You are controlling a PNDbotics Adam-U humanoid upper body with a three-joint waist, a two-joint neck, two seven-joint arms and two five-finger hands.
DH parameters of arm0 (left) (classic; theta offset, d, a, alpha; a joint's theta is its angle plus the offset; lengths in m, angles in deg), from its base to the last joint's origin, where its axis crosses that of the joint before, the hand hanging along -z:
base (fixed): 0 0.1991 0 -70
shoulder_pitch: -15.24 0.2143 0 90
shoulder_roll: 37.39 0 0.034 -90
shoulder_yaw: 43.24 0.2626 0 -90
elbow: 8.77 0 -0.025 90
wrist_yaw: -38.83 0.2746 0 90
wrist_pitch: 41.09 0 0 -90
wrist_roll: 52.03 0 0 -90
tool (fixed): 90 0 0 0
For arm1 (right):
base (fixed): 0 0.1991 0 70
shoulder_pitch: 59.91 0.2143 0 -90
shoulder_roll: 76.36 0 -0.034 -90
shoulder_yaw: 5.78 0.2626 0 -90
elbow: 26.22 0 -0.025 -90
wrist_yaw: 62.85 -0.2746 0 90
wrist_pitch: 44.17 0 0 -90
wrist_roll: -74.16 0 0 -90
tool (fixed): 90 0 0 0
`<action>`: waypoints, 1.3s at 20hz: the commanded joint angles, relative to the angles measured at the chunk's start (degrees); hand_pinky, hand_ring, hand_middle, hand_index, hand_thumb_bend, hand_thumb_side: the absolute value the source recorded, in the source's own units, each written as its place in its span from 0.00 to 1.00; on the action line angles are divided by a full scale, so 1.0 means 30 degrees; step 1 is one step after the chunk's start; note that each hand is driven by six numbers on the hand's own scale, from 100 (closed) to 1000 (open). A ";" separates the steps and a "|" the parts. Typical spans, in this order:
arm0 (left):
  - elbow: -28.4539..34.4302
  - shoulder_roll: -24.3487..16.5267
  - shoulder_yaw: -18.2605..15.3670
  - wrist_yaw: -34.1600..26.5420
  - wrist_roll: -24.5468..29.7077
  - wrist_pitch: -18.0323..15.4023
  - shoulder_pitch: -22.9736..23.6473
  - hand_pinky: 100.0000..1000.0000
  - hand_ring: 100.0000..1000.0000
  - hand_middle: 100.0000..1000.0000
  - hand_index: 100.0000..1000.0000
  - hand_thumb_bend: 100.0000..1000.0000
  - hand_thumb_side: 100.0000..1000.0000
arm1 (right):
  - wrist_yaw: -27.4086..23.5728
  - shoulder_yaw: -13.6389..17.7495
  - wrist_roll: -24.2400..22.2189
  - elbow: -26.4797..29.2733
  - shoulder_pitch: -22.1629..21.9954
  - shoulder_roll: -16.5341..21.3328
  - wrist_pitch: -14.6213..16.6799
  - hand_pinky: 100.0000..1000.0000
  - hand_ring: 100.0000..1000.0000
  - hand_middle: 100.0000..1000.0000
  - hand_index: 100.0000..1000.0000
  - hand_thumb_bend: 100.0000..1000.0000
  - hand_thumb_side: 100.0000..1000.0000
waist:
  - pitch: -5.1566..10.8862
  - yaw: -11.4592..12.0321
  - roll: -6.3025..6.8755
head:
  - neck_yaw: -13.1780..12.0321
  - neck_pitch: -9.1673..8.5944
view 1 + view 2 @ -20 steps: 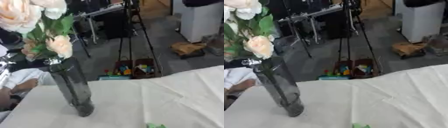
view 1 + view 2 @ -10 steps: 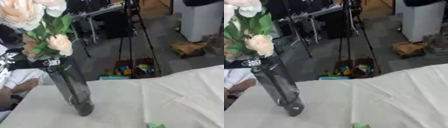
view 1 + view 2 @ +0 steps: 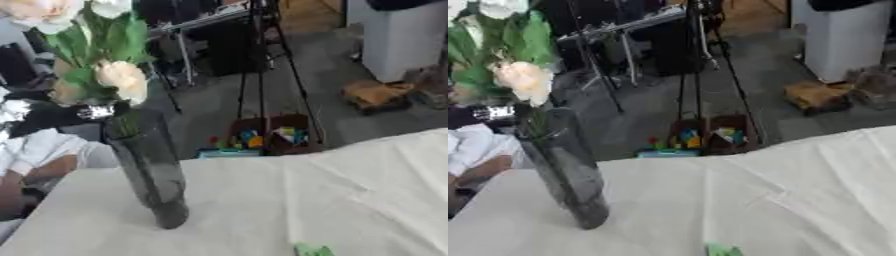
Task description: Arrange flowers into the vase.
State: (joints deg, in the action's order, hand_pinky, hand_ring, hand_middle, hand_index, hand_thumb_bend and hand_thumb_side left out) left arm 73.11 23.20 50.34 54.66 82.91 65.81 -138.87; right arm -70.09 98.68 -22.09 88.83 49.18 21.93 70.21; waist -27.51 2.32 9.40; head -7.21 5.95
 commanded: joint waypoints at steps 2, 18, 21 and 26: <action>0.0618 -0.0740 -0.0164 -0.0529 -0.0584 0.0144 -0.0412 1.00 1.00 1.00 1.00 0.33 1.00 | -0.0096 -0.0296 -0.0013 -0.0256 -0.0191 -0.0885 -0.0051 0.58 0.84 0.38 0.77 0.00 0.86 | 0.0265 0.0272 0.0180 | 0.0014 -0.0034; 0.0510 -0.1029 -0.0115 0.0767 0.1244 -0.0195 -0.0570 1.00 1.00 1.00 1.00 0.33 0.93 | -0.0114 -0.0254 0.0027 -0.0163 -0.0355 -0.0857 -0.0257 0.58 0.84 0.38 0.77 0.00 0.87 | 0.0453 0.0459 0.0364 | 0.0135 0.0098; 0.0430 -0.1069 -0.0133 0.0983 0.1698 -0.0425 -0.0677 1.00 1.00 1.00 1.00 0.35 0.94 | -0.0109 -0.0248 0.0068 -0.0155 -0.0398 -0.0850 -0.0285 0.58 0.84 0.38 0.77 0.00 0.87 | 0.0523 0.0507 0.0390 | 0.0171 0.0121; 0.0264 -0.1148 -0.0104 0.1233 0.2306 -0.1006 -0.0899 1.00 1.00 1.00 1.00 0.42 0.97 | -0.0102 -0.0223 0.0153 -0.0154 -0.0474 -0.0841 -0.0318 0.58 0.84 0.38 0.77 0.00 0.87 | 0.0639 0.0616 0.0412 | 0.0220 0.0167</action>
State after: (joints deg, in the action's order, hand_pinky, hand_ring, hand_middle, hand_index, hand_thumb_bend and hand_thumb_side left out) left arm 73.72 22.58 50.74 58.02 89.01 62.82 -140.33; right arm -70.15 98.70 -21.82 89.20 47.61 21.45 69.38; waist -26.35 3.23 9.98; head -6.66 6.42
